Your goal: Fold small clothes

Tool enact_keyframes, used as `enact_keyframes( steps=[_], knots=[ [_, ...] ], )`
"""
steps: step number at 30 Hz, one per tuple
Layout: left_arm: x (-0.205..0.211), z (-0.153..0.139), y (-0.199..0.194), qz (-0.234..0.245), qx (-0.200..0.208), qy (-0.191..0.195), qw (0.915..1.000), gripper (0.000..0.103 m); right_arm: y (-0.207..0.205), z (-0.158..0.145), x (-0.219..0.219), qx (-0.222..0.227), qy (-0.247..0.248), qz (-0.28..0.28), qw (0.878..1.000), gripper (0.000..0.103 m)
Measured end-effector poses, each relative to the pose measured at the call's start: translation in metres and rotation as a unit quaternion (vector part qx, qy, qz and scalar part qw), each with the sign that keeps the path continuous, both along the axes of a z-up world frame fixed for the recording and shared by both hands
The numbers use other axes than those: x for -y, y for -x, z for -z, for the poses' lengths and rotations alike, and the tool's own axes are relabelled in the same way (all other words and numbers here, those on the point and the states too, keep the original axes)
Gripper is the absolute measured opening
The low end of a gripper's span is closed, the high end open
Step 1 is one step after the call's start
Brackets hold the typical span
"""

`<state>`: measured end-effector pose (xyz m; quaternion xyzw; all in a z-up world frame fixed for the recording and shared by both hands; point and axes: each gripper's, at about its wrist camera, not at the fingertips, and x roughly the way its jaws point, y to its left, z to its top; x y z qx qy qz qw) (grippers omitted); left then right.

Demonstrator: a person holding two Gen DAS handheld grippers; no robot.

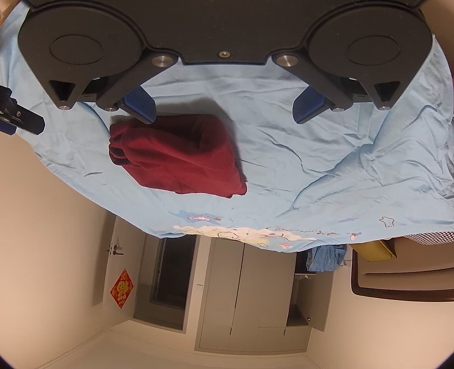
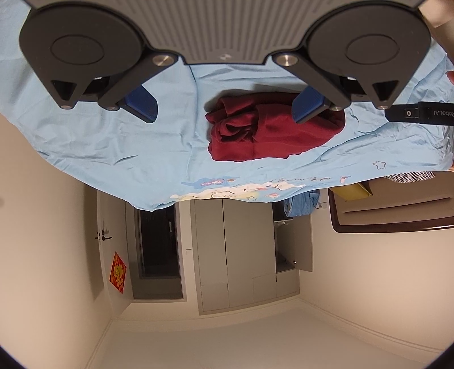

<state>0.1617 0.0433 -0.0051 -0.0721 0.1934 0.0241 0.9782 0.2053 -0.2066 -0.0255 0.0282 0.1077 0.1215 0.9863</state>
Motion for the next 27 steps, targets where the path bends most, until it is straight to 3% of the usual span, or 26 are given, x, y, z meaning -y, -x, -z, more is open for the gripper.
enact_keyframes(
  steps=[27],
  knots=[
    [0.002,0.004,-0.0058,0.003,-0.01,-0.001,0.9999,0.102,-0.0071,0.0042,-0.0012,-0.013,0.002,0.002,1.0,0.103]
  ],
)
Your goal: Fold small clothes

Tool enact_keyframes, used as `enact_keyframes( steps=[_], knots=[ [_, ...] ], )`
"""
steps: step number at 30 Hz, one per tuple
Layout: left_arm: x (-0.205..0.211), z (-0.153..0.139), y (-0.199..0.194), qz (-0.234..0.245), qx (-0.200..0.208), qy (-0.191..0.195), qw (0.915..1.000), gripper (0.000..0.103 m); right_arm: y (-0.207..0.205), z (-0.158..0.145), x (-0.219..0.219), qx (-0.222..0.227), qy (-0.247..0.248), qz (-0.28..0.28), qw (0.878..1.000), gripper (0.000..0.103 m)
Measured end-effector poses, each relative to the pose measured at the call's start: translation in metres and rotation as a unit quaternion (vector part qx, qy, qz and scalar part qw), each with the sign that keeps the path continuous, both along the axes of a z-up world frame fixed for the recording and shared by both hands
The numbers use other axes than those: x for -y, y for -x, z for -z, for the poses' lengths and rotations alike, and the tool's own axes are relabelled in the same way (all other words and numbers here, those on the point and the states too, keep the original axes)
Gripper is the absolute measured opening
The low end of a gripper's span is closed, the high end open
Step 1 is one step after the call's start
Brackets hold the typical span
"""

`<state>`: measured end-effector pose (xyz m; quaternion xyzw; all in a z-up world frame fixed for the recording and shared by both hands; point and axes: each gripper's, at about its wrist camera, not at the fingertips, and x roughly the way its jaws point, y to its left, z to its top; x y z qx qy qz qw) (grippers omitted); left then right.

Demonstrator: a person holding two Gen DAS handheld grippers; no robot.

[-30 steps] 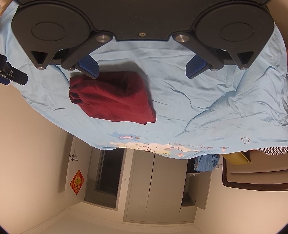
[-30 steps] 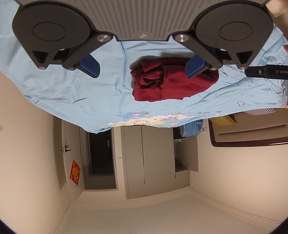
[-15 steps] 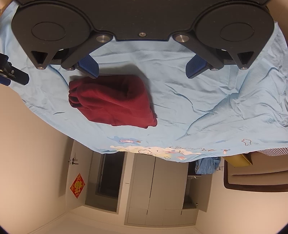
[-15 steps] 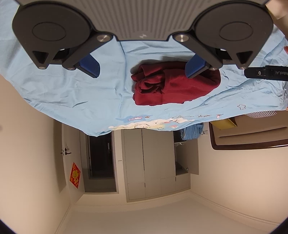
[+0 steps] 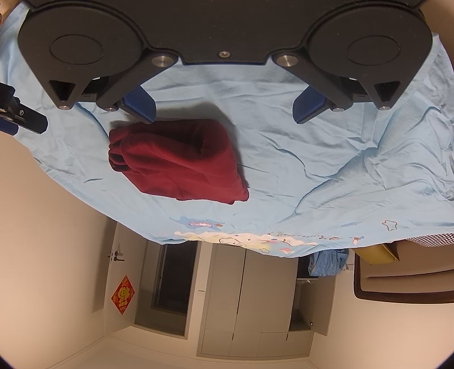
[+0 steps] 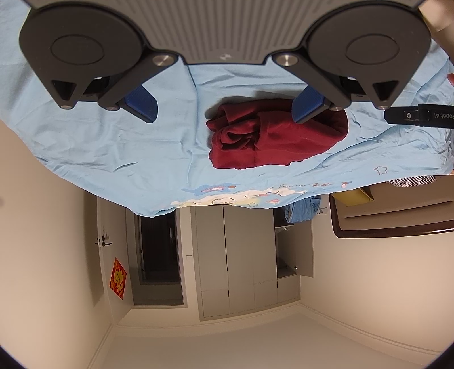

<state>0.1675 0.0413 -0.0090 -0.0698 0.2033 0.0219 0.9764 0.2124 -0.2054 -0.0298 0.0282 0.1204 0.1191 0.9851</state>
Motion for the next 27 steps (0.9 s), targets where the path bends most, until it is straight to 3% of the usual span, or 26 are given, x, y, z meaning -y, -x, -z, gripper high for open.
enact_keyframes(
  steps=[27],
  knots=[
    [0.003,0.006,-0.011,0.008,-0.025,0.002,0.9997,0.102,-0.005,0.005,0.0,-0.008,-0.001,-0.001,1.0,0.103]
  ],
)
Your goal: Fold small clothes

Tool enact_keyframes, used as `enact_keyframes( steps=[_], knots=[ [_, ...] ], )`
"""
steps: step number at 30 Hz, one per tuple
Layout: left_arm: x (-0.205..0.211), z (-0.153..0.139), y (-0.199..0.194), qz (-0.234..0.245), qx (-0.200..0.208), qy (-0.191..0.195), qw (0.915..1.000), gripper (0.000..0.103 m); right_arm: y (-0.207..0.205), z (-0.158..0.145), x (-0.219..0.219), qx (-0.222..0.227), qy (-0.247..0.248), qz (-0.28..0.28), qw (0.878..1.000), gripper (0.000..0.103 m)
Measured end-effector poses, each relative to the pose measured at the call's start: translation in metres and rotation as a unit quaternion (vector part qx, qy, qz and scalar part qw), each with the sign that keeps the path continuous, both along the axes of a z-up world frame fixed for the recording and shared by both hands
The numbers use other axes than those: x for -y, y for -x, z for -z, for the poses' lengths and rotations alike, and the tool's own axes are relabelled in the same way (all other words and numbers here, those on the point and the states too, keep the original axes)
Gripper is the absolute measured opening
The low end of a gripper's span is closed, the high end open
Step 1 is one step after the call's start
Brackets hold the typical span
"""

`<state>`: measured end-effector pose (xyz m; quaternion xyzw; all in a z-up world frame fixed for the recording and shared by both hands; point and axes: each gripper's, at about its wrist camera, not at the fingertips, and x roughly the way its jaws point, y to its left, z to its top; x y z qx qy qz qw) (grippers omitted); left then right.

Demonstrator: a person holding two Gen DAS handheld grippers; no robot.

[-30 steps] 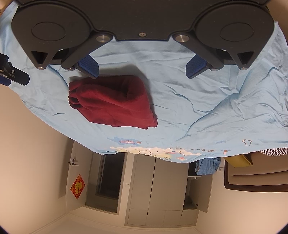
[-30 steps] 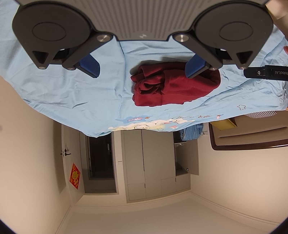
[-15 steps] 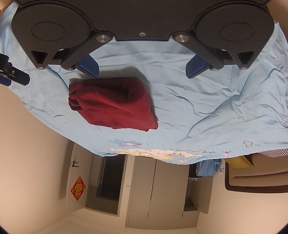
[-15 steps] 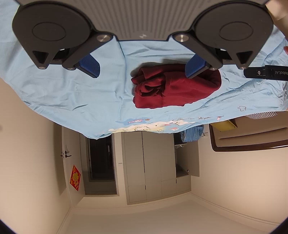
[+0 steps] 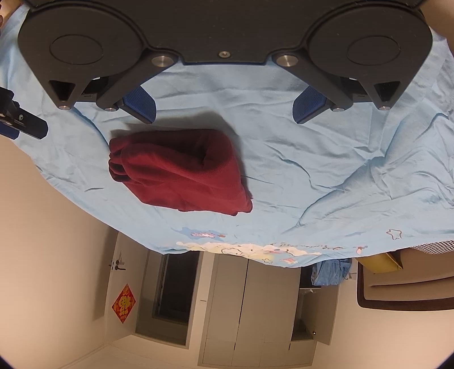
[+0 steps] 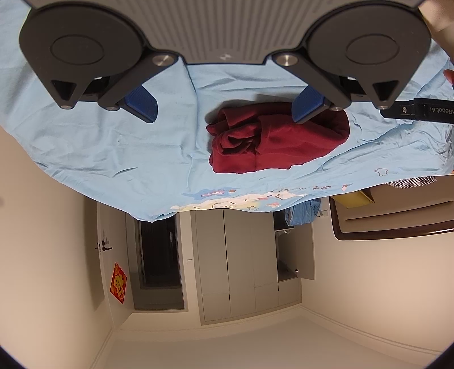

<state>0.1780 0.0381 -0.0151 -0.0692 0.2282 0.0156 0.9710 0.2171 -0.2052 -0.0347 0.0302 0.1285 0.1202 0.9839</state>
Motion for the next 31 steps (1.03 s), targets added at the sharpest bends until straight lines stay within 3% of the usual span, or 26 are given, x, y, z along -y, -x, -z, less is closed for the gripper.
enact_keyframes(
  steps=[5,10,31],
  knots=[
    [0.004,-0.001,-0.003,-0.038,-0.005,-0.022,0.999,0.102,-0.004,0.002,0.001,-0.006,0.0,-0.001,1.0,0.103],
    [0.005,-0.005,-0.003,-0.042,0.001,-0.037,0.9984,0.102,-0.008,0.006,-0.001,-0.013,0.002,-0.004,1.0,0.103],
    [0.006,0.014,-0.028,-0.021,-0.041,-0.013,0.9989,0.102,-0.025,0.014,-0.007,-0.037,0.01,-0.015,0.999,0.103]
  ],
)
